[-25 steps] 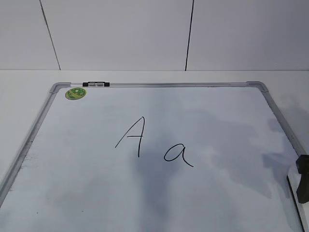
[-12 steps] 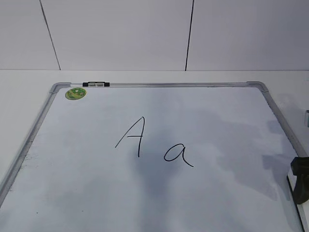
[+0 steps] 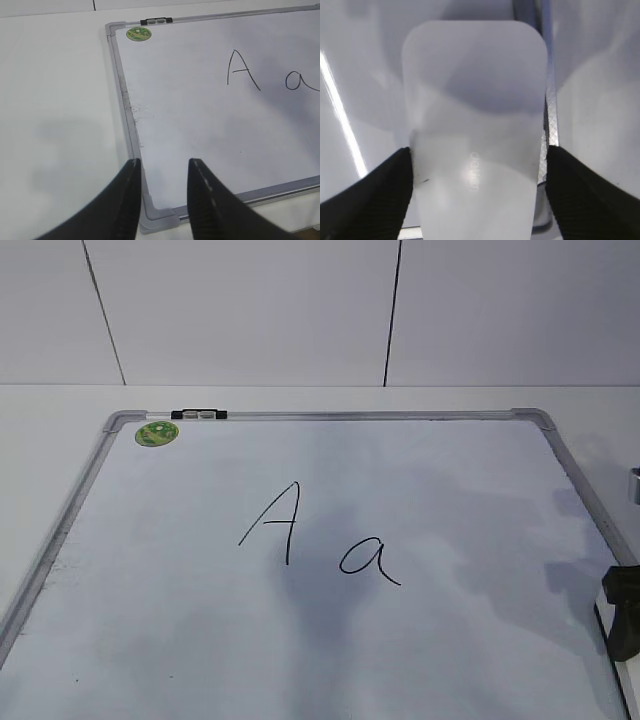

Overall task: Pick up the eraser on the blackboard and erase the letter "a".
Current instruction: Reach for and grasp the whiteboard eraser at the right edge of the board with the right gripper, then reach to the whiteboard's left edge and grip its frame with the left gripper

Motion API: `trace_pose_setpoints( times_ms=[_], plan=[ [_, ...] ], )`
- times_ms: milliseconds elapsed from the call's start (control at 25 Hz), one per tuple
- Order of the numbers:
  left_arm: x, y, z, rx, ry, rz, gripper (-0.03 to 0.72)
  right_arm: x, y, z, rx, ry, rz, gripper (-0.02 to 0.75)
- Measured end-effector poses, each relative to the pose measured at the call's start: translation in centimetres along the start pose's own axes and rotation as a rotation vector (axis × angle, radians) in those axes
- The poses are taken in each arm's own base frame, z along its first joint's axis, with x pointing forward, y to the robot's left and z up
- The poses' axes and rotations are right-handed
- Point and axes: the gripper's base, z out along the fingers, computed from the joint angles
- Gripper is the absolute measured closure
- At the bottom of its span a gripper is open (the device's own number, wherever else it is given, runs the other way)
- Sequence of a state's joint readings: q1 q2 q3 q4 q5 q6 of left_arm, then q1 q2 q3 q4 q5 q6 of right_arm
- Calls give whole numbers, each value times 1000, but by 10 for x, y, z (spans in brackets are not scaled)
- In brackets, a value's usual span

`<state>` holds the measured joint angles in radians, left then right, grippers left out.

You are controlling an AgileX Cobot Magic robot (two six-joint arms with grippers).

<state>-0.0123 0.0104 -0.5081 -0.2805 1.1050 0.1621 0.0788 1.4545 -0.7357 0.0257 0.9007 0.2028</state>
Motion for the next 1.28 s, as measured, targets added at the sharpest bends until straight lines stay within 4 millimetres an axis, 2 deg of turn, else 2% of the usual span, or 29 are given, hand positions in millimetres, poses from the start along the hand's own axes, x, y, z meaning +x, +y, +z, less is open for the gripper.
trace_pose_setpoints(
  times_ms=[480,880,1280],
  plan=[
    [0,0,0,0,0,0,449,-2,0,1,-4,-19,-6,107],
    [0,0,0,2,0,-1,449,-5,2,11,-3,24,-22,122],
    [0,0,0,2,0,-1,449,-5,2,11,-3,24,-26,167]
  ],
)
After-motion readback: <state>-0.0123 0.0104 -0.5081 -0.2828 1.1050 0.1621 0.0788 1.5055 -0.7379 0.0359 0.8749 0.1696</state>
